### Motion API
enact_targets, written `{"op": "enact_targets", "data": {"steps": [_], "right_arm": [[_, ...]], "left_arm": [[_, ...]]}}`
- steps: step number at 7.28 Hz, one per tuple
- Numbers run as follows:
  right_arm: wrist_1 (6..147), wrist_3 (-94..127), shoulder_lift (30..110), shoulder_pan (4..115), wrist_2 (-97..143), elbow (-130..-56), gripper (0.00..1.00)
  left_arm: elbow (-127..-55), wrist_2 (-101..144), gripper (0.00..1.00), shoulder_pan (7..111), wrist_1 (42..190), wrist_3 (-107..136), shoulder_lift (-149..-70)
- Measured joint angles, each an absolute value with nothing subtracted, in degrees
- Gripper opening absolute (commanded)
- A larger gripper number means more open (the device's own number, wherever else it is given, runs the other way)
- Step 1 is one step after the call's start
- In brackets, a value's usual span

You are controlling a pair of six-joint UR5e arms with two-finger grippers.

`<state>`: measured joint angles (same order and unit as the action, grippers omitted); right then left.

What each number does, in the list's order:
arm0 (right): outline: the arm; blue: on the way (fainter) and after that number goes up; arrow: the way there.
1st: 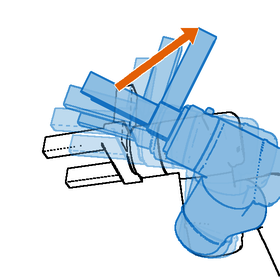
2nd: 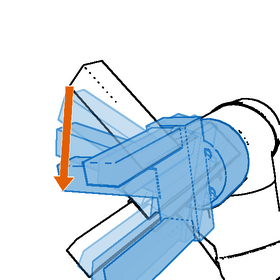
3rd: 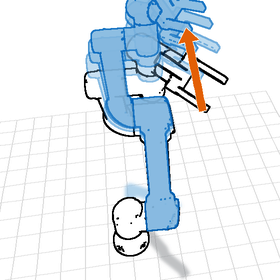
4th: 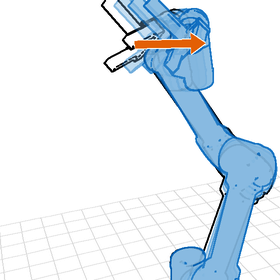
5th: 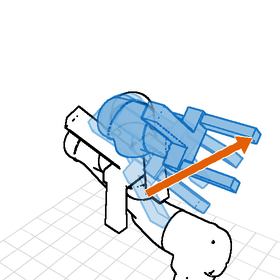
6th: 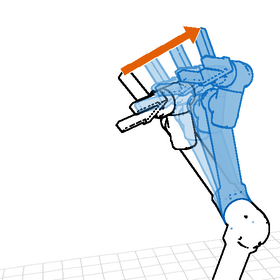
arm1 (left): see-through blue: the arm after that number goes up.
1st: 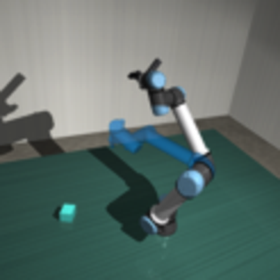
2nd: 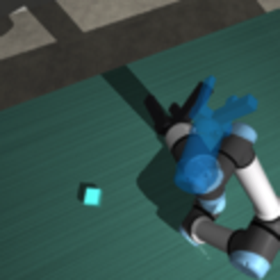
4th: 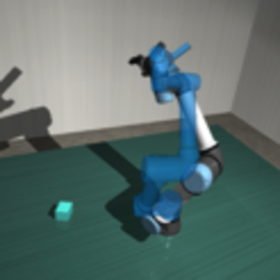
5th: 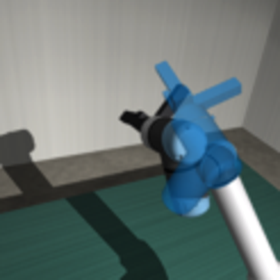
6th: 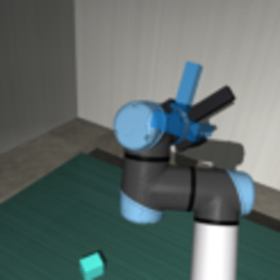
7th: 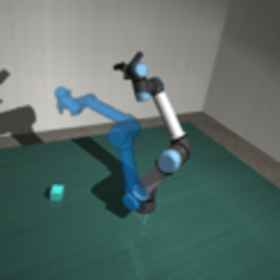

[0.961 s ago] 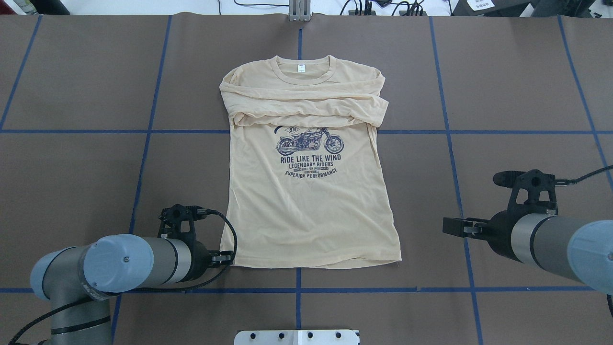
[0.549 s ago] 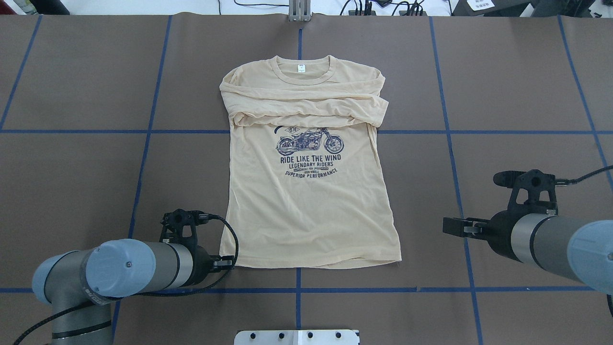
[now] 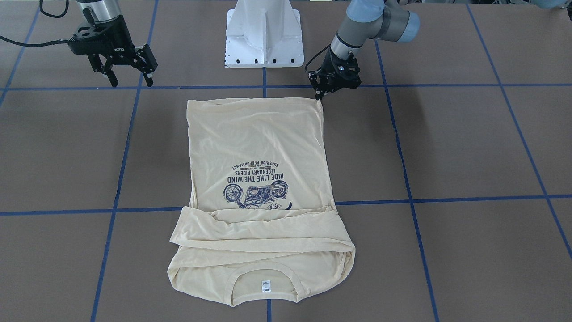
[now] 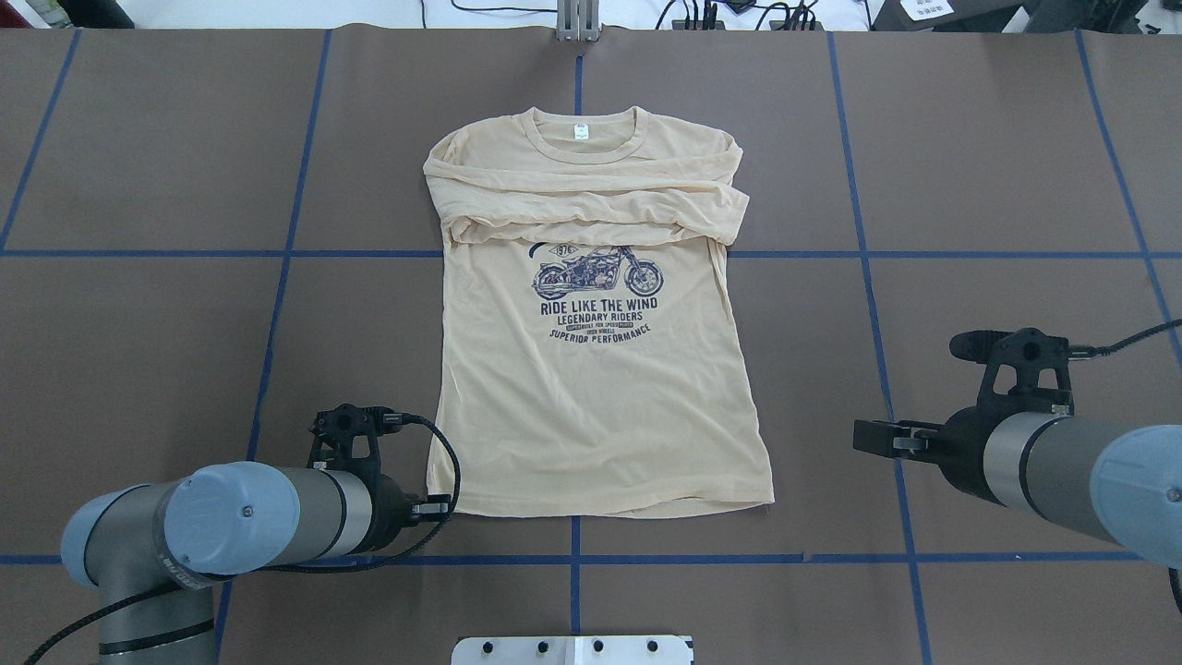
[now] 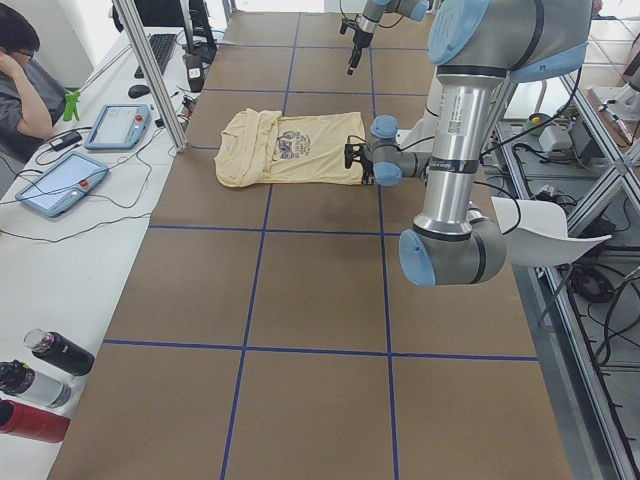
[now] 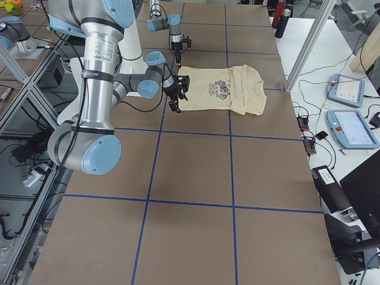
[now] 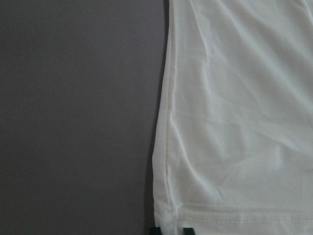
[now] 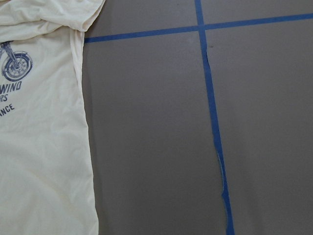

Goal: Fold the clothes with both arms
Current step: 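Lower both grippers to the hem corners nearest the robot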

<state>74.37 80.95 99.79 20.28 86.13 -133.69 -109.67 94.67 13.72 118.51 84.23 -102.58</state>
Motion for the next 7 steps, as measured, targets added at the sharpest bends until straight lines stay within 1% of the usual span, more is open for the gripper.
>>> {"op": "enact_targets", "data": {"steps": [1, 3, 4, 7], "right_arm": [[74.1, 81.0, 99.5, 20.2, 86.1, -133.0, 1.0], [73.6, 81.4, 96.2, 19.6, 85.1, -129.2, 0.99], [73.5, 82.5, 94.8, 18.5, 84.0, -127.9, 0.97], [73.5, 86.3, 92.5, 14.4, 80.5, -125.1, 0.7]], "left_arm": [[-110.0, 94.7, 0.0, 13.8, 118.5, 84.2, -102.6], [-110.4, 94.7, 0.0, 13.9, 118.5, 84.2, -102.7], [-110.6, 94.7, 0.0, 13.9, 118.4, 84.2, -102.7], [-111.2, 93.4, 0.0, 13.9, 118.5, 84.2, -102.6]]}}
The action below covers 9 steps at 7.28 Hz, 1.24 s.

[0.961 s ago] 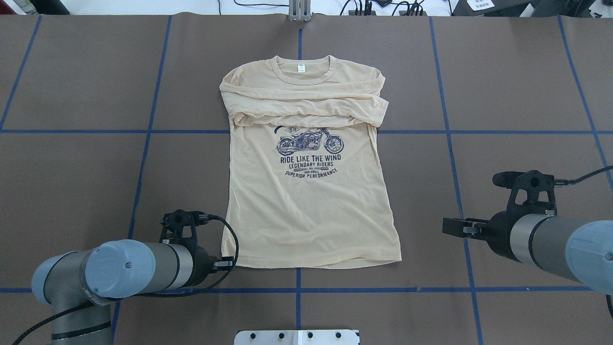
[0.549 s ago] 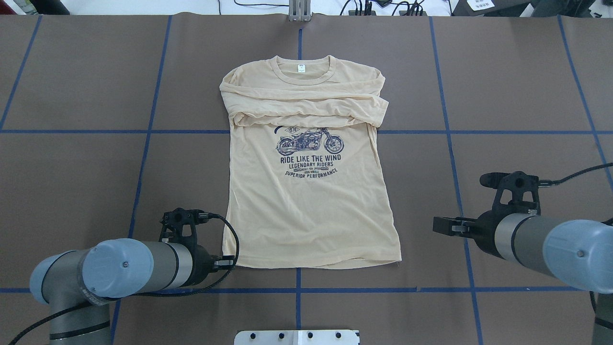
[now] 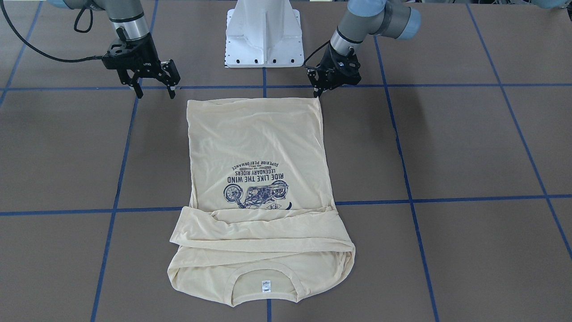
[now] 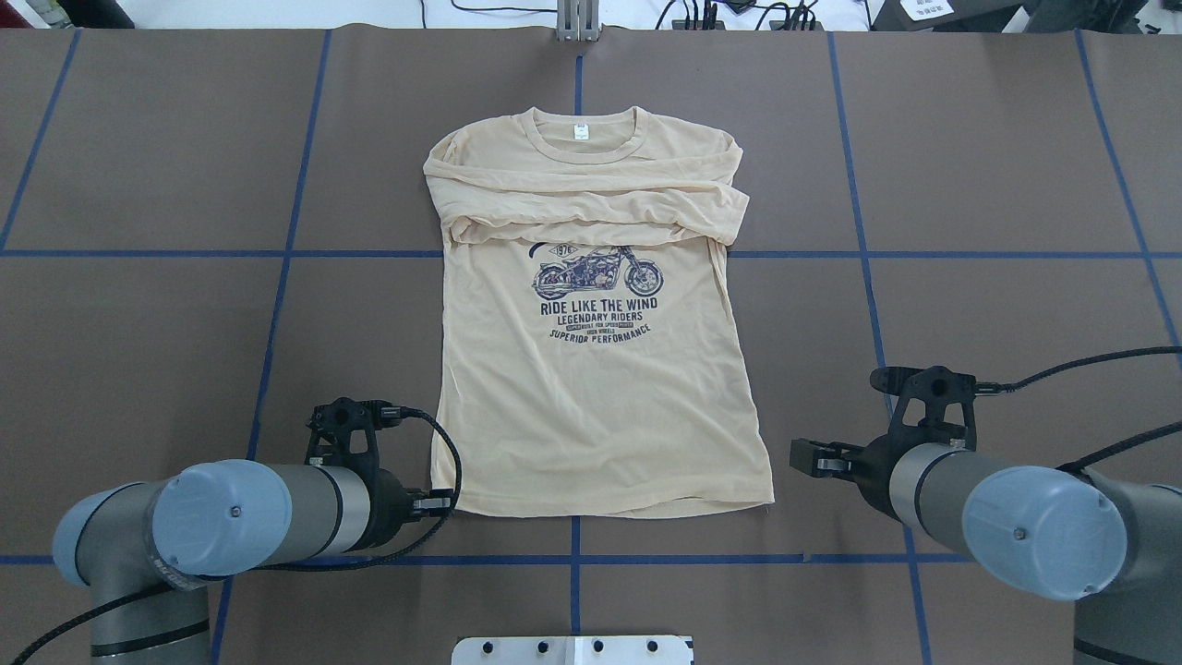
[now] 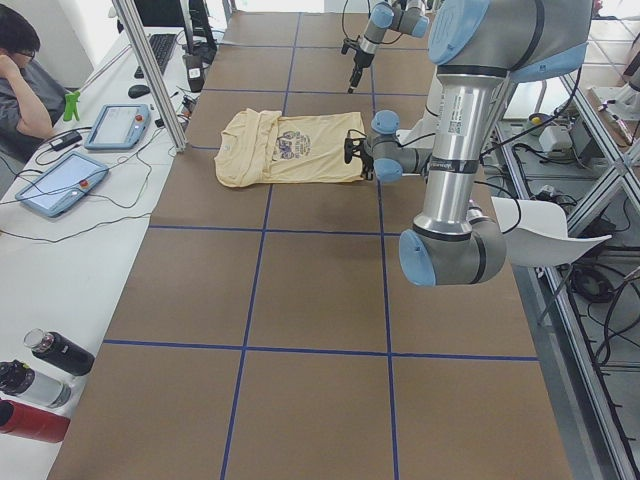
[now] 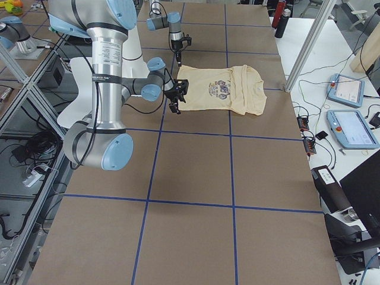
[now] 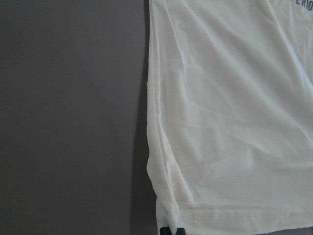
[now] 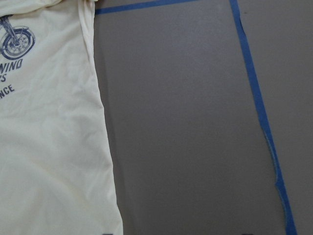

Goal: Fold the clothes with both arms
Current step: 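Lower both grippers to the hem corners nearest the robot, then close both grippers on the hem corners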

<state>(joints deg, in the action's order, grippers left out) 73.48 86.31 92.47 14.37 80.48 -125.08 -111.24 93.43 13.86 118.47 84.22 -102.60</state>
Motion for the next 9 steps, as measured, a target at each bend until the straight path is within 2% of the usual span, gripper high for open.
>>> {"op": "enact_targets", "data": {"steps": [1, 5, 9], "right_arm": [[73.5, 87.1, 91.2, 13.4, 79.7, -123.5, 0.63], [73.5, 89.9, 86.6, 9.4, 77.4, -120.0, 0.59], [73.5, 91.1, 85.7, 7.3, 76.2, -118.1, 0.55]], "left_arm": [[-111.4, 92.5, 0.0, 13.8, 118.5, 84.2, -102.6], [-112.0, 88.8, 0.0, 12.3, 118.4, 84.3, -102.5], [-112.1, 88.3, 0.0, 12.0, 118.3, 84.2, -102.5]]}}
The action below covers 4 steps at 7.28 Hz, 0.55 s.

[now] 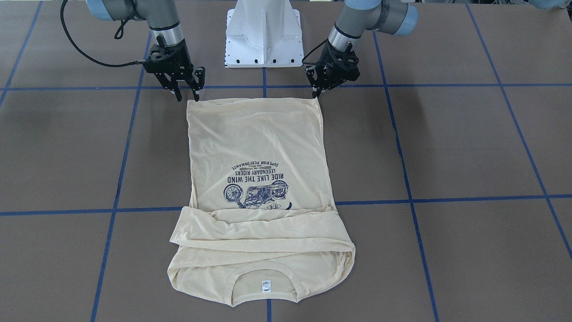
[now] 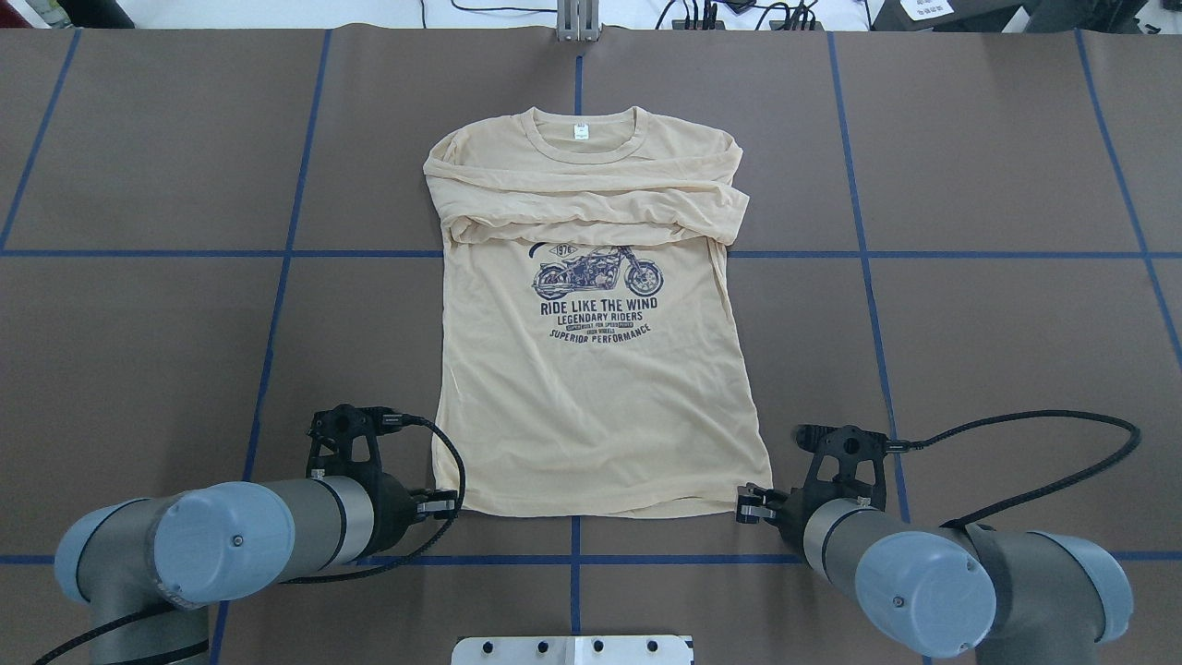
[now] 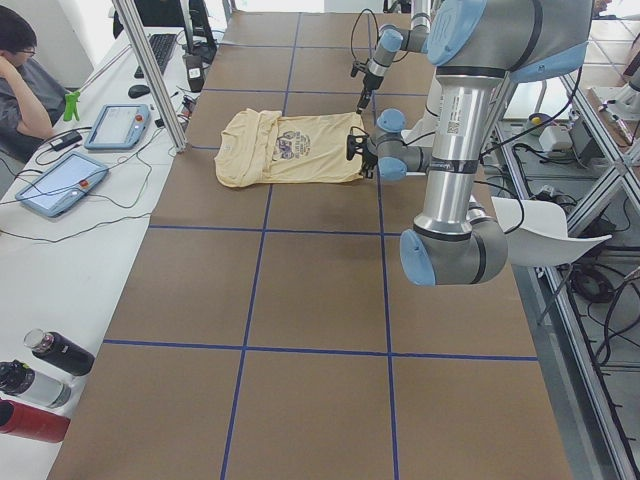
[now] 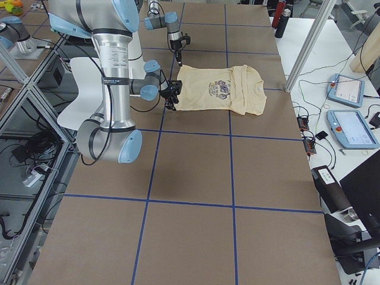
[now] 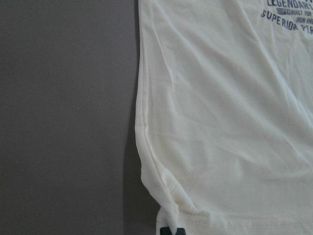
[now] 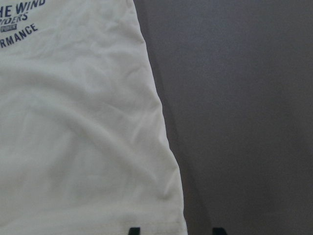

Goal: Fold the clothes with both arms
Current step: 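Close both grippers on the hem corners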

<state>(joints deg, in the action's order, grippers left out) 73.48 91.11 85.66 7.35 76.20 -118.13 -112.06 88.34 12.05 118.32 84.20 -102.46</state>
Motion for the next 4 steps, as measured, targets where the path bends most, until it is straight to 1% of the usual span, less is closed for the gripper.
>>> {"op": "enact_targets", "data": {"steps": [4], "right_arm": [[73.5, 91.1, 85.2, 6.1, 75.9, -117.0, 0.5]], "left_arm": [[-112.1, 88.3, 0.0, 12.0, 118.3, 84.2, -102.3]]}}
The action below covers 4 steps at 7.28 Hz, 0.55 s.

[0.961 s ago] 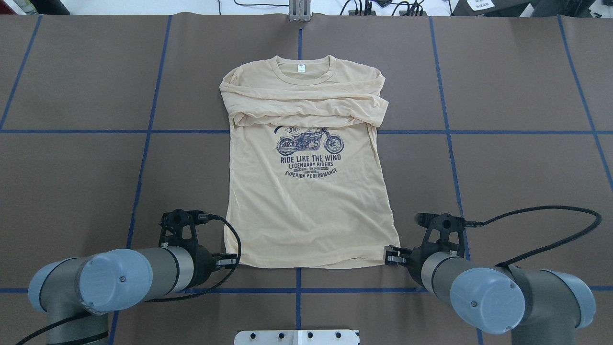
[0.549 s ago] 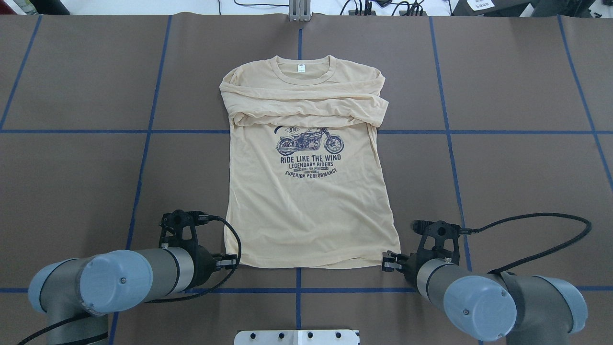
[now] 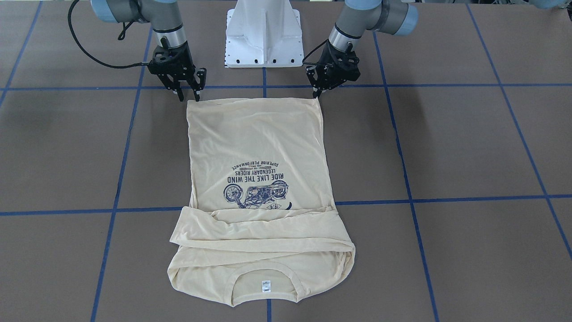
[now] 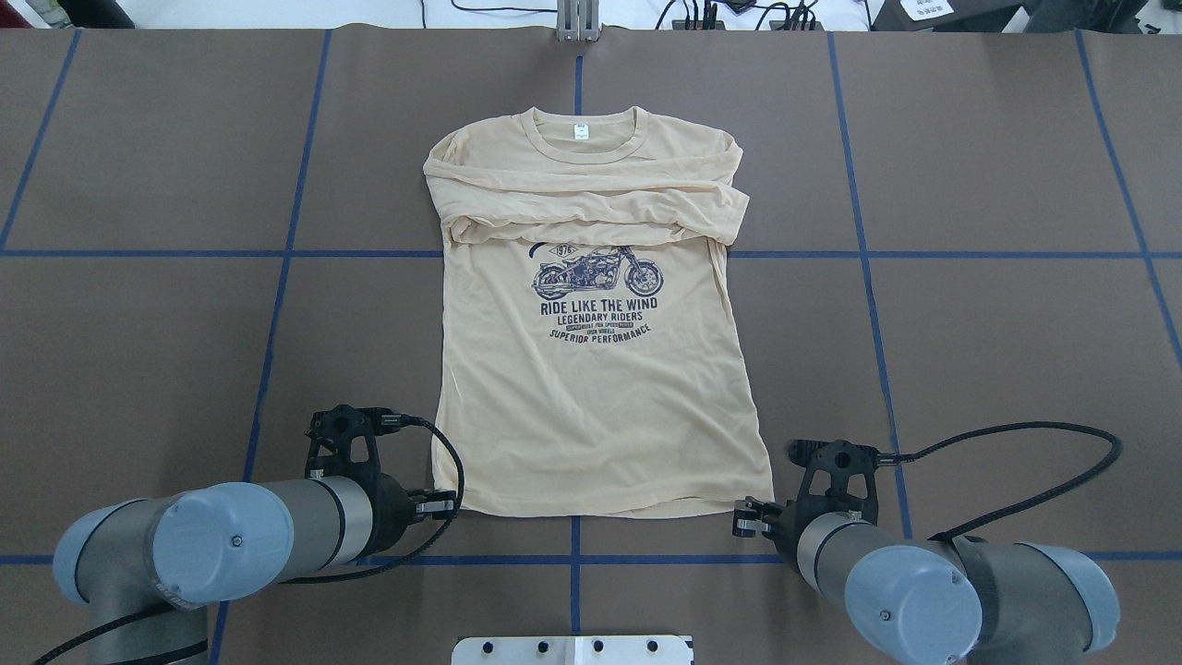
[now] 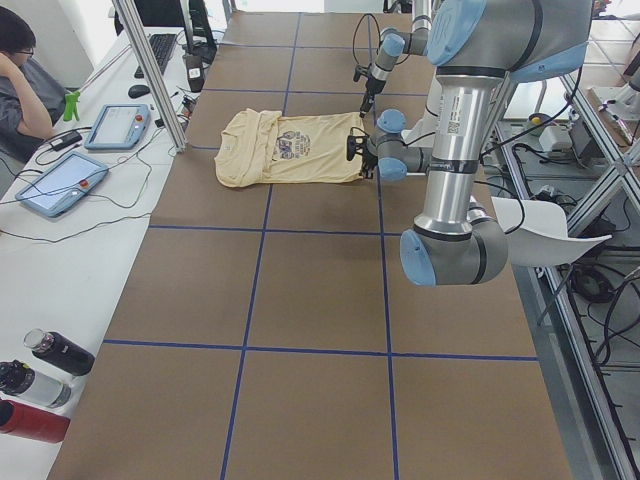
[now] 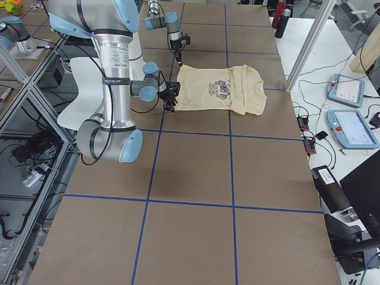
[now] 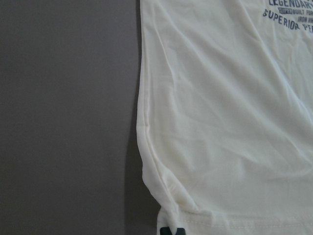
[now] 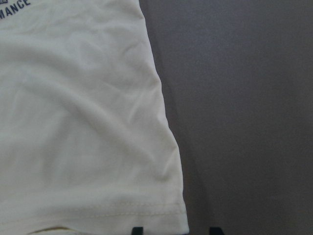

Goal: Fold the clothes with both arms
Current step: 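Close both grippers on the hem corners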

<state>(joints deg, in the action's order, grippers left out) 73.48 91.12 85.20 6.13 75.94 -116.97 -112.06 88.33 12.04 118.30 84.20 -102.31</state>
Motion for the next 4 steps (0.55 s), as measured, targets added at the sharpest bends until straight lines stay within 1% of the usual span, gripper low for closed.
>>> {"op": "enact_targets", "data": {"steps": [4], "right_arm": [[73.5, 90.4, 84.4, 6.3, 75.4, -116.5, 0.5]], "left_arm": [[-112.1, 88.3, 0.0, 12.0, 118.3, 84.2, -102.2]]}}
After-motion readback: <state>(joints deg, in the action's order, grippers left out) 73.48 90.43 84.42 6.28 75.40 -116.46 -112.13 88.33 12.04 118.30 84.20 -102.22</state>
